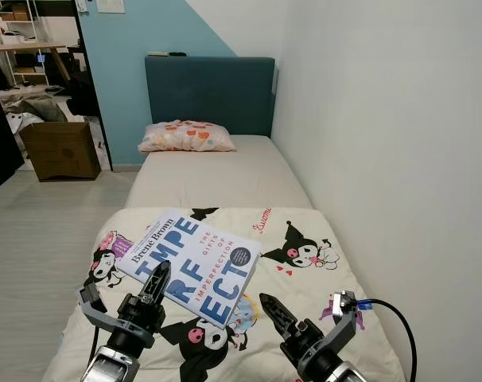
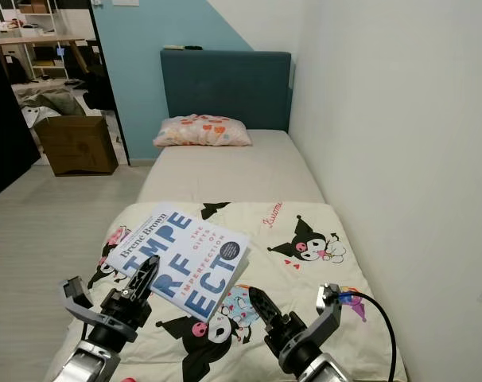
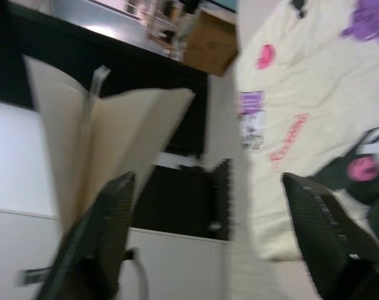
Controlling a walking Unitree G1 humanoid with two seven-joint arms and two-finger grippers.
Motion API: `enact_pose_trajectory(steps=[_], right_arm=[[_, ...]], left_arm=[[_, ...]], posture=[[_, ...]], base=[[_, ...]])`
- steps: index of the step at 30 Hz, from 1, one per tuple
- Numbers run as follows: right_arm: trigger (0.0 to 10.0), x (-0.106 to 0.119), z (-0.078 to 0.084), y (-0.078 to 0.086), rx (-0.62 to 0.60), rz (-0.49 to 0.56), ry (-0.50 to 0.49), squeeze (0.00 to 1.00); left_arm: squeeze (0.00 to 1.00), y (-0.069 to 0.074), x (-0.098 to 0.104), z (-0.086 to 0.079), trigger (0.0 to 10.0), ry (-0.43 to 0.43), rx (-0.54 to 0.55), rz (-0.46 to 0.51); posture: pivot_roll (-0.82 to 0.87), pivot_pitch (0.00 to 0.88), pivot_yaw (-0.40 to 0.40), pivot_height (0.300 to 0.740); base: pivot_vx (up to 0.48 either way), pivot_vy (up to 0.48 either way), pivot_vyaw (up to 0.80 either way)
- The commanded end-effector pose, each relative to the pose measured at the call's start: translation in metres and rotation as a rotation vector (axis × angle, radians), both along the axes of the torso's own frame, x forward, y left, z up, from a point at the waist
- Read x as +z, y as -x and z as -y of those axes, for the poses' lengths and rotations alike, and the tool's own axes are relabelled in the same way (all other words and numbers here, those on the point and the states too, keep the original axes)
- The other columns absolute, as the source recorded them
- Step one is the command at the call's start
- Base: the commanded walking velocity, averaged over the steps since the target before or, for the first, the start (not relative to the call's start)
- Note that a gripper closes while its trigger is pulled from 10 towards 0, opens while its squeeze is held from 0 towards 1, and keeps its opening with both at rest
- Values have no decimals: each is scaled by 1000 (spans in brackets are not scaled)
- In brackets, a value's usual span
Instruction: Clean up the room
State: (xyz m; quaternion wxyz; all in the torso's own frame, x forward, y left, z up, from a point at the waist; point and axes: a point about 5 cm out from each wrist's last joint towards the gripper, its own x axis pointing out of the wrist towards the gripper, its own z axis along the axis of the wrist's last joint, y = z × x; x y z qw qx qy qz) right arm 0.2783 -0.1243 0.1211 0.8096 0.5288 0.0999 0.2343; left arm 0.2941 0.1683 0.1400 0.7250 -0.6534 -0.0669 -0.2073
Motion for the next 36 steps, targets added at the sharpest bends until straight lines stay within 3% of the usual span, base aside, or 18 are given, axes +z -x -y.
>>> enact_pose_trajectory(steps=[1, 3, 10, 13, 14, 18, 19, 36], right_arm=[[10000, 1, 2, 4, 2, 5, -37, 1000], [10000, 7, 2, 7, 41, 31, -105, 1000], [10000, 14, -3, 11, 101, 73, -123, 1000], [10000, 17, -10, 13, 154, 96, -84, 1000], [10000, 17, -24, 16, 230, 112, 11, 1000], [10000, 12, -29, 15, 243, 100, 100, 1000], [10000, 10, -30, 14, 247, 94, 127, 0], [10000, 11, -33, 11, 235, 92, 134, 0]], left_arm=[[0, 4, -5, 2, 0, 39, 3, -10], [0, 3, -8, -2, 0, 46, 13, -29], [0, 2, -9, -4, 0, 54, 18, -39], [0, 2, -10, -2, 0, 61, 11, -42], [0, 2, -10, 3, 0, 70, -5, -45], [0, 2, -9, 7, 0, 78, -18, -42], [0, 2, -7, 10, 0, 82, -29, -37], [0, 7, -8, 24, 0, 53, -113, -36]], posture=[[11, 135, -21, 740], [8, 136, -20, 740], [7, 136, -18, 740], [7, 136, -18, 740], [10, 134, -18, 740], [11, 132, -18, 740], [12, 131, -18, 740], [10, 123, -16, 740]], base=[[0, 0, 0], [0, 0, 0], [0, 0, 0], [0, 0, 0], [0, 0, 0], [0, 0, 0], [0, 0, 0], [0, 0, 0]])
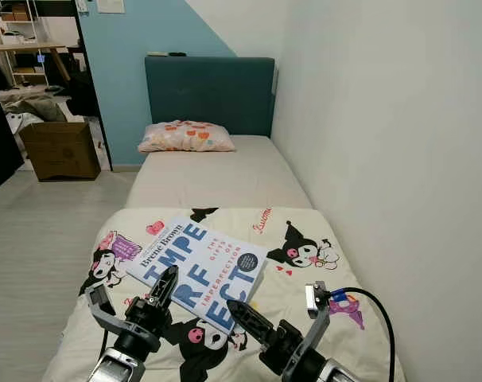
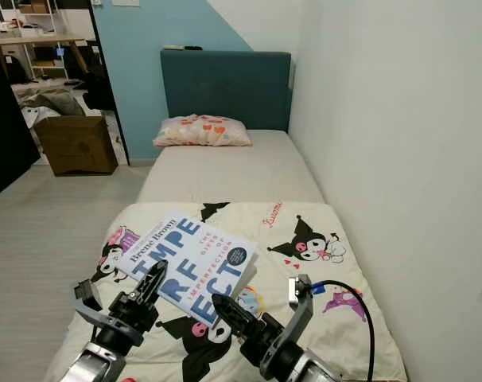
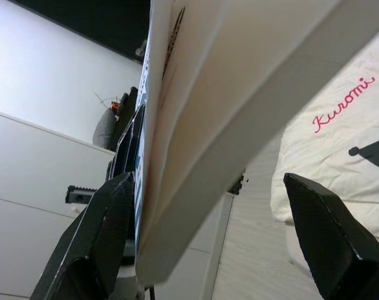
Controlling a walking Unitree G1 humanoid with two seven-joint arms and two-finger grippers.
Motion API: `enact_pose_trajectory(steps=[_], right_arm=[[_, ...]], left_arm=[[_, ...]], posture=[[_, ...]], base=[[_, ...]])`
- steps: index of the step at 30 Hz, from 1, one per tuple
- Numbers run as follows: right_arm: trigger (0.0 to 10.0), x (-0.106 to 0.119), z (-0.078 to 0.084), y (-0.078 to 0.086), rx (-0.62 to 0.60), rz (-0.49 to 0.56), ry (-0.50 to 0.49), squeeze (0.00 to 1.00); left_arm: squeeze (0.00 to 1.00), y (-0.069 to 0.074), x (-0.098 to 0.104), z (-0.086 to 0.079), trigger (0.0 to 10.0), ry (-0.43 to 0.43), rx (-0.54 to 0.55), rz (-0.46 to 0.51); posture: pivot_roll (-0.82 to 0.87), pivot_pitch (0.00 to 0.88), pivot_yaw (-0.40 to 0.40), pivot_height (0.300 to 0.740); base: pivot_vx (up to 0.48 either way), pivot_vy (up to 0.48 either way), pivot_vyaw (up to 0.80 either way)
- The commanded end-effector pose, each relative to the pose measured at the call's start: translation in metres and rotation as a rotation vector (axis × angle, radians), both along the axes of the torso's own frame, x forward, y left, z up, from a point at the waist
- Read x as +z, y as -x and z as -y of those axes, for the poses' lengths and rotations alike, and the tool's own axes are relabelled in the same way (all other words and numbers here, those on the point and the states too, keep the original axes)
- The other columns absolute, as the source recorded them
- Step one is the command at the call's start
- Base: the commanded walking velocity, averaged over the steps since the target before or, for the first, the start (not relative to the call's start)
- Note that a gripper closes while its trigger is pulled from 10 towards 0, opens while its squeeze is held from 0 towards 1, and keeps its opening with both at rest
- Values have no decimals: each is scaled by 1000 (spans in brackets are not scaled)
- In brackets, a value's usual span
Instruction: Clean up the room
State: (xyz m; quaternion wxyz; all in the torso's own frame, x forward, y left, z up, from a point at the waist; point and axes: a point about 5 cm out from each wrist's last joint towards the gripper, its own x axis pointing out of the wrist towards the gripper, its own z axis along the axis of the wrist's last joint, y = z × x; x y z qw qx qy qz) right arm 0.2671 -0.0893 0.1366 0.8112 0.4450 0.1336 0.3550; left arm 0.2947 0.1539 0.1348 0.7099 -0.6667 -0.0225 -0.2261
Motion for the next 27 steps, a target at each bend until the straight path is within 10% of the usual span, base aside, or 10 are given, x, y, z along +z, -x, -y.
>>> enact_pose_trajectory(steps=[1, 13, 15, 17, 18, 23, 24, 25, 26, 27], right_arm=[[10000, -5, 1, -2, -26, -21, 7, 0], [10000, 1, 5, -11, -80, -38, -64, 0], [4314, 2, 7, -13, -94, -47, -87, 0], [4314, 2, 7, -13, -96, -50, -91, 0], [0, 3, 8, -13, -94, -49, -99, 0], [0, 3, 8, -13, -88, -47, -106, 0], [2431, 3, 7, -12, -82, -45, -102, 0], [2431, 3, 7, -12, -82, -45, -102, 0], [9569, 3, 6, -11, -69, -41, -99, 0], [10000, 4, 5, -10, -54, -34, -92, 0]], left_arm=[[0, 8, -3, 11, 0, 33, -26, 6], [0, 13, -7, 15, 0, 35, -62, -3], [0, 13, -9, 14, 0, 27, -67, -7], [0, 13, -9, 13, 0, 26, -68, -8], [0, 13, -10, 13, 0, 24, -67, -10], [0, 14, -10, 12, 0, 20, -66, -14], [0, 14, -10, 12, 0, 18, -65, -15], [0, 14, -10, 12, 0, 18, -65, -15], [0, 14, -10, 11, 0, 15, -63, -17], [0, 14, -10, 11, 0, 13, -62, -18]], posture=[[11, 120, -16, 740], [9, 113, -16, 740], [10, 114, -17, 740], [10, 114, -17, 740], [10, 115, -18, 740], [10, 116, -18, 740], [10, 117, -19, 740], [10, 117, -19, 740], [10, 117, -19, 740], [9, 118, -18, 740]], base=[[0, 0, 0], [0, 0, 0], [0, 0, 0], [0, 0, 0], [0, 0, 0], [0, 0, 0], [0, 0, 0], [0, 0, 0], [0, 0, 0], [0, 0, 0]])
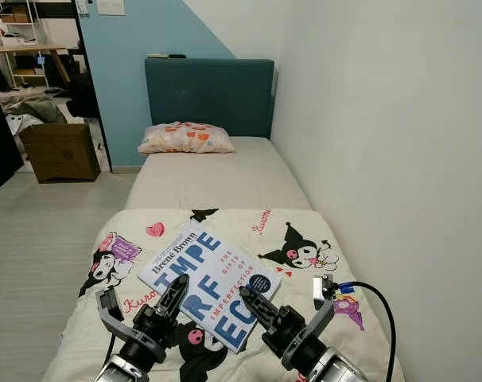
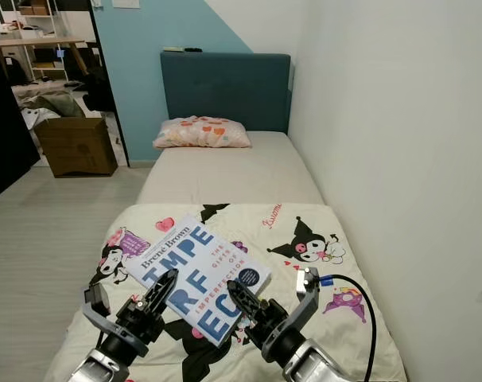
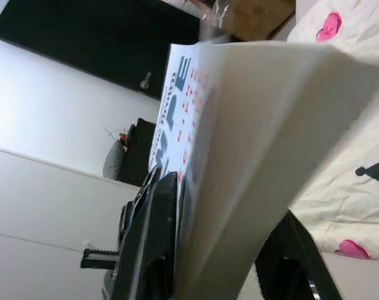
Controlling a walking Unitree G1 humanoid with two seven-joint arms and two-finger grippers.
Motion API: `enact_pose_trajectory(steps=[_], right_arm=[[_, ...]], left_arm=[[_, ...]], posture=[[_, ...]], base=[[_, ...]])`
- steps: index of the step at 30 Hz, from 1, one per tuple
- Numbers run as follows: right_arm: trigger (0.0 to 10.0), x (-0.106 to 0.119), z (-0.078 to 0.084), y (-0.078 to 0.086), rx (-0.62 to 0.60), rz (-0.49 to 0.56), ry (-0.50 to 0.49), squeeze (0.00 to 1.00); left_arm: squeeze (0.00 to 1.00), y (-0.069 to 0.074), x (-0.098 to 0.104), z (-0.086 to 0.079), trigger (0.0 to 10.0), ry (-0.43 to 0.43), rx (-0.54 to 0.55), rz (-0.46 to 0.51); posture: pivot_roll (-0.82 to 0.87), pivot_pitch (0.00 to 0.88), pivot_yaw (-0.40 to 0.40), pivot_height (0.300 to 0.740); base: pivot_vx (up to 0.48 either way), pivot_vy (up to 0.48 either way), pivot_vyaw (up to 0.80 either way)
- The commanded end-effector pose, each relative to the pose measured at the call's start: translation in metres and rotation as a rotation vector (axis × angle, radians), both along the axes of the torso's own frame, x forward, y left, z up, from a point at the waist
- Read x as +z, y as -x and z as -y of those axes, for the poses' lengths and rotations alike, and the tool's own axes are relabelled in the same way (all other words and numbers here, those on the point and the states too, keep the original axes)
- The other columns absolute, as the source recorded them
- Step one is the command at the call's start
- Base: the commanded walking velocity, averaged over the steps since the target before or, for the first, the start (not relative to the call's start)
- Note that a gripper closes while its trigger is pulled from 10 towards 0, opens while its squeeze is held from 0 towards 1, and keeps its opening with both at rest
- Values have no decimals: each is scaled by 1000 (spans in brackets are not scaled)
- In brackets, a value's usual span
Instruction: Clean up the room
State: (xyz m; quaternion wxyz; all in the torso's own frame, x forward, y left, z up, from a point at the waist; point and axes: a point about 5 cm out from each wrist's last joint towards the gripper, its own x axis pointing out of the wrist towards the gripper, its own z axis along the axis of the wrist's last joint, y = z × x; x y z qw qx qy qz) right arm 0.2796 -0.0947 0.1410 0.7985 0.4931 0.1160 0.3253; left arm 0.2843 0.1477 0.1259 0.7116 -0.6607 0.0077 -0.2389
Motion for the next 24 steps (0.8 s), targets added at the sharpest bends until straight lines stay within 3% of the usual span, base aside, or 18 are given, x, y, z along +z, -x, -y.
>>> enact_pose_trajectory(steps=[1, 12, 23, 24], right_arm=[[10000, 0, -1, 4, 24, 5, 7, 0], [10000, -2, -7, 18, 152, 12, 1, 0], [10000, -3, -6, 17, 147, 13, 10, 0], [9529, -2, -6, 16, 141, 15, 10, 0]], left_arm=[[0, 3, -2, 5, 0, 37, -4, 4], [0, 0, -1, 3, 0, 22, -5, 4], [0, -2, 0, 1, 0, 18, -3, 7], [0, -2, 0, 1, 0, 18, -6, 8]], posture=[[9, 118, -18, 740], [8, 121, -20, 740], [7, 120, -20, 740], [7, 120, -20, 740]], base=[[0, 0, 0], [0, 0, 0], [0, 0, 0], [0, 0, 0]])
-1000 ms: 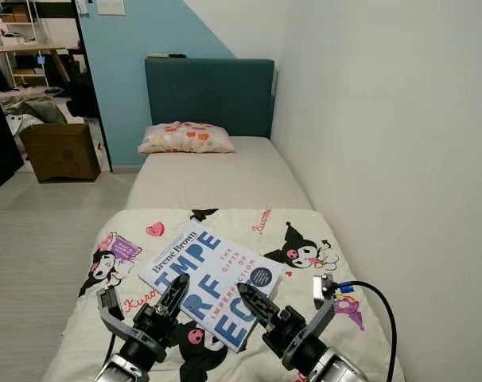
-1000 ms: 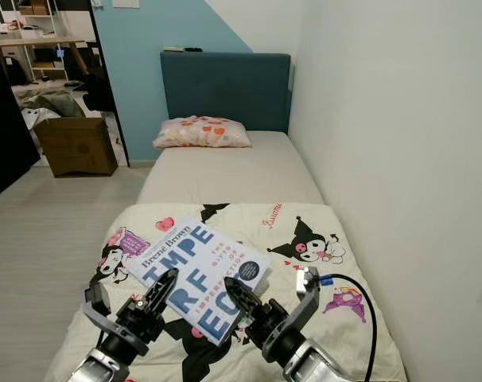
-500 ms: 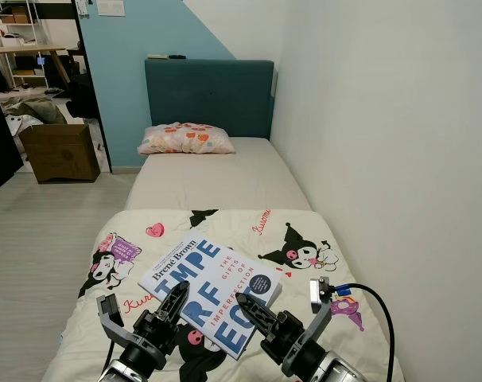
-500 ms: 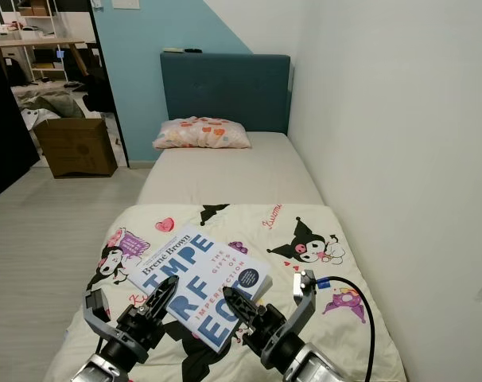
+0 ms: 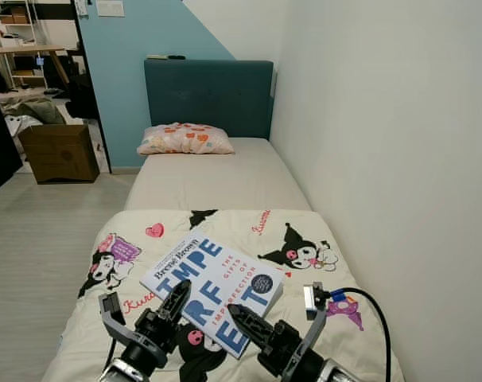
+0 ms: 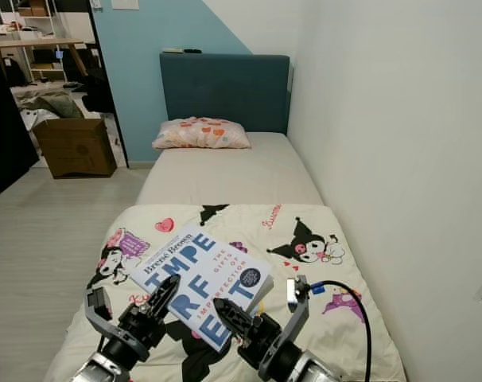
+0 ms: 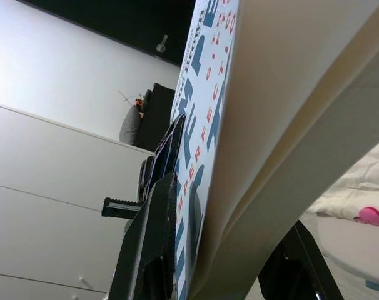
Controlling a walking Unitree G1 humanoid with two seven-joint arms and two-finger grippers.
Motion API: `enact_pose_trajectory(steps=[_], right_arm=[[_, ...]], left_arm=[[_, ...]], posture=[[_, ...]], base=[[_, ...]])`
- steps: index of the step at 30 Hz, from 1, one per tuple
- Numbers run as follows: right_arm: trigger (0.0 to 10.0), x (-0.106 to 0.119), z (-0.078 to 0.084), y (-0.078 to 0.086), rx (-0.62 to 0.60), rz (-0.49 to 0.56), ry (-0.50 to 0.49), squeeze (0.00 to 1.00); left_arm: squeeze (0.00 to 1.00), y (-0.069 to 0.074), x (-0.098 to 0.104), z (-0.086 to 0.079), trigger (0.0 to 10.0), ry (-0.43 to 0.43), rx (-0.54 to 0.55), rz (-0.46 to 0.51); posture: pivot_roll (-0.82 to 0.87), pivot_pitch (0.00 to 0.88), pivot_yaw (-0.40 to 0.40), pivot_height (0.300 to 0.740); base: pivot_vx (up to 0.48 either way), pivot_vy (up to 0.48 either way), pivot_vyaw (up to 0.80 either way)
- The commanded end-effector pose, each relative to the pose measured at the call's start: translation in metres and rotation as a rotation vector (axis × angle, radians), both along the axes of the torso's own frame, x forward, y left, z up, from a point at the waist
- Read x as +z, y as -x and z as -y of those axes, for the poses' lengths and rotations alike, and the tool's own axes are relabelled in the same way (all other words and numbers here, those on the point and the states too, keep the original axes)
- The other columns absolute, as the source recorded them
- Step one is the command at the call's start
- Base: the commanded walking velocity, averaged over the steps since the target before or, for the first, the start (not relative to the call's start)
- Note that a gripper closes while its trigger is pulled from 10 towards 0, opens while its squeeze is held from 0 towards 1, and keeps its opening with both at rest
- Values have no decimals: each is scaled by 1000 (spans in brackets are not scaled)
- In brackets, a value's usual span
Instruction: Clean up the room
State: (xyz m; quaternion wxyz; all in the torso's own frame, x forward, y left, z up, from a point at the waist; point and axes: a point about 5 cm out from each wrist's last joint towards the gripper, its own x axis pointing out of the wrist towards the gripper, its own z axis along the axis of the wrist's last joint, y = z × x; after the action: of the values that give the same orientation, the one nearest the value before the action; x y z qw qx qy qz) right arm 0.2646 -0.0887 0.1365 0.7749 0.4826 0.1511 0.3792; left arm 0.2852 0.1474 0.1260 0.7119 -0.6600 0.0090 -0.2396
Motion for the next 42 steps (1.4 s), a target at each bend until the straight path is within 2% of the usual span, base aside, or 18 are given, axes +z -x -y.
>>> enact_pose_trajectory(steps=[1, 2, 3, 4, 8, 9, 15, 17, 18, 19, 21, 23, 24, 29, 30, 40, 41, 42], right_arm=[[9529, 2, 0, 1, 3, 17, 5, 0], [4824, 2, 1, 0, -5, 15, 2, 0], [4824, 2, 1, 0, -5, 15, 2, 0], [0, 3, 1, 0, -7, 16, -5, 0], [353, 3, 2, -1, -7, 16, -7, 0], [10000, 3, 2, -1, -5, 18, -1, 0], [10000, 3, 1, 0, -3, 25, 10, 0], [1843, 4, 1, 0, -5, 26, -7, 0], [1843, 4, 1, 0, -5, 26, -7, 0], [0, 5, 2, 1, -4, 29, -16, 0], [0, 5, 2, 1, -7, 34, -9, 0], [78, 5, 3, 1, -11, 36, 1, 0], [10000, 5, 3, 0, -17, 40, 16, 0], [10000, 5, 3, 0, -24, 47, 32, 0], [10000, 5, 3, 0, -25, 49, 34, 0], [10000, 6, 4, -2, -42, 54, 36, 0], [10000, 5, 6, -5, -73, 52, 49, 0], [10000, 5, 6, -5, -73, 52, 49, 0]], left_arm=[[0, -1, 0, 1, 0, 20, -3, 9], [0, -1, 0, 2, 0, 20, -5, 9], [0, -1, 0, 2, 0, 20, -5, 9], [0, 0, 0, 2, 0, 18, -7, 10], [0, 0, 0, 2, 0, 16, -10, 10], [0, 0, -1, 2, 0, 14, -11, 10], [0, 0, -1, 3, 0, 7, -15, 8], [0, 0, -1, 4, 0, 1, -20, 8], [0, 0, -1, 4, 0, 1, -20, 8], [0, 0, -1, 4, 0, 0, -21, 9], [0, 0, -1, 5, 0, -4, -23, 10], [0, -1, -1, 5, 0, -6, -23, 10], [0, -1, -1, 5, 0, -13, -23, 10], [0, -1, -2, 6, 0, -32, -23, 8], [1000, -1, -2, 7, 10000, -44, -23, 5], [1000, -2, -3, 9, 10000, -62, -26, 3], [804, -2, -4, 8, 10000, -72, -19, -6], [804, -2, -4, 8, 10000, -72, -19, -6]], posture=[[7, 120, -20, 740], [7, 120, -20, 740], [7, 120, -20, 740], [8, 121, -20, 740], [8, 121, -19, 740], [8, 121, -19, 740], [6, 122, -16, 740], [6, 121, -16, 740], [6, 121, -16, 740], [6, 121, -16, 740], [6, 123, -15, 740], [5, 123, -15, 740], [5, 123, -15, 740], [4, 121, -15, 740], [3, 121, -15, 740], [2, 124, -17, 740], [3, 125, -17, 740], [3, 125, -17, 740]], base=[[0, 0, 0], [0, 0, 0], [0, 0, 0], [0, 0, 0], [0, 0, 0], [0, 0, 0], [0, 0, 0], [0, 0, 0], [0, 0, 0], [0, 0, 0], [0, 0, 0], [0, 0, 0], [0, 0, 0], [0, 0, 0], [0, 0, 0], [0, 0, 0], [0, 0, 0], [0, 0, 0]])
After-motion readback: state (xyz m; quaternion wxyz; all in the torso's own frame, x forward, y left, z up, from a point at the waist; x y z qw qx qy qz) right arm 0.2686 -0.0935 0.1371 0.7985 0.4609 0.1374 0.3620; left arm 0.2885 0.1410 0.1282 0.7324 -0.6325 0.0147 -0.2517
